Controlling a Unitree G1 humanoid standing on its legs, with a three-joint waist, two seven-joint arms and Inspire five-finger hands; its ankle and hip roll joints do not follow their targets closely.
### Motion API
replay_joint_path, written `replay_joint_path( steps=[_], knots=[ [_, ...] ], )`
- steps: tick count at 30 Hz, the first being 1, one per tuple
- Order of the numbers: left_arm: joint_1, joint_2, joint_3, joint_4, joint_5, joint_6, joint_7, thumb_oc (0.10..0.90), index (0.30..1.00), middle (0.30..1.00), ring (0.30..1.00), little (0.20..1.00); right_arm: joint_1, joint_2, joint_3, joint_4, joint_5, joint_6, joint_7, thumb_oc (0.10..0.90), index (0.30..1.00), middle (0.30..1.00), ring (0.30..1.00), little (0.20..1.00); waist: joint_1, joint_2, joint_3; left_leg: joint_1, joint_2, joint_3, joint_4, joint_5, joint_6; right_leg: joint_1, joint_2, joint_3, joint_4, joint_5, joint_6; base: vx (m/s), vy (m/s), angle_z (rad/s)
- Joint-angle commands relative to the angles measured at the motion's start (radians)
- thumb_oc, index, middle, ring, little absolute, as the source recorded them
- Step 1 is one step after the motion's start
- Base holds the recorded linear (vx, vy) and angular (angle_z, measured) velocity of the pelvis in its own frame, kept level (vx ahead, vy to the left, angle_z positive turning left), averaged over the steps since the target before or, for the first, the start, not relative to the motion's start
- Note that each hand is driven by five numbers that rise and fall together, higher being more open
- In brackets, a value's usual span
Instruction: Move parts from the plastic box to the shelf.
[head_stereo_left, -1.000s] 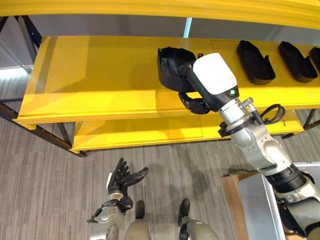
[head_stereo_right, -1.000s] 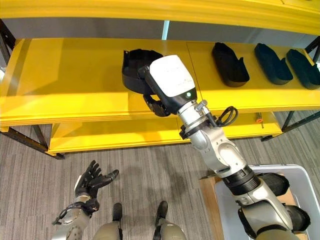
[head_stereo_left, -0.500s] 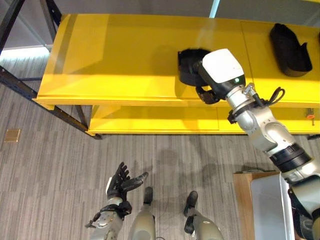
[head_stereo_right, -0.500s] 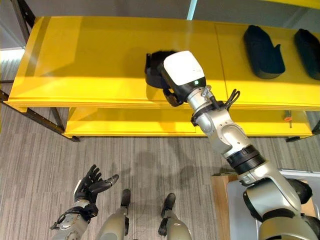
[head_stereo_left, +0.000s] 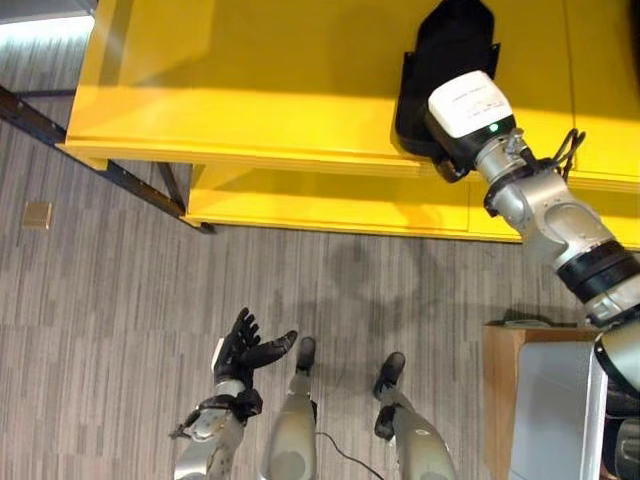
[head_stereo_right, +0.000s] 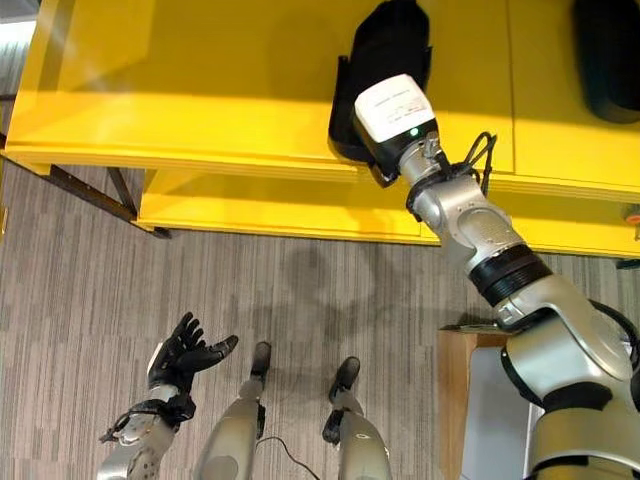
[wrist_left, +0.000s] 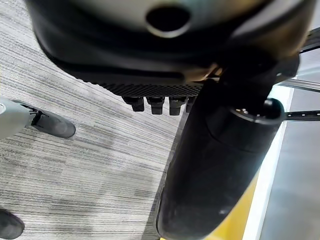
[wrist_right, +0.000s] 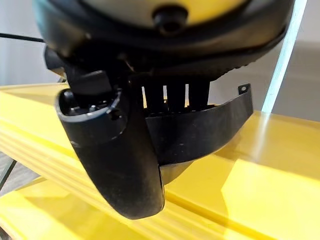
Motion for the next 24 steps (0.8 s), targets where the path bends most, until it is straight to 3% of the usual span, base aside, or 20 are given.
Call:
replay_joint_path(
  steps=[1, 10, 24],
  knots=[
    [0.009, 0.075, -0.034, -0.104, -0.035, -0.086, 0.010, 0.900, 1.000, 1.000, 1.000, 1.000, -0.208, -0.052, 0.044, -0.001, 0.002, 0.027, -0.085, 0.400, 0.300, 0.300, 0.300, 0.300, 0.025, -0.014, -0.058, 0.112, 0.151, 0.006, -0.030, -0.023, -0.053, -0.065, -0.095, 0.015, 0.184, -0.093, 0.081, 0.00, 0.000, 0.00],
    [-0.019, 0.089, -0.042, -0.097, -0.042, -0.100, 0.023, 0.900, 1.000, 1.000, 1.000, 1.000, -0.293, -0.080, 0.106, 0.159, 0.031, 0.049, -0.122, 0.400, 0.300, 0.300, 0.300, 0.300, 0.026, -0.009, -0.051, 0.104, 0.150, 0.001, -0.040, -0.005, -0.056, -0.088, -0.103, 0.014, 0.201, -0.091, 0.083, 0.00, 0.000, 0.00],
    [-0.025, 0.098, -0.045, -0.095, -0.047, -0.112, 0.020, 0.900, 1.000, 1.000, 1.000, 1.000, -0.345, -0.115, 0.190, 0.253, 0.017, 0.044, -0.118, 0.400, 0.300, 0.300, 0.300, 0.300, 0.020, 0.000, -0.050, 0.112, 0.138, -0.005, -0.044, -0.005, -0.053, -0.088, -0.116, 0.013, 0.219, -0.096, 0.087, 0.00, 0.004, 0.02]
  ],
)
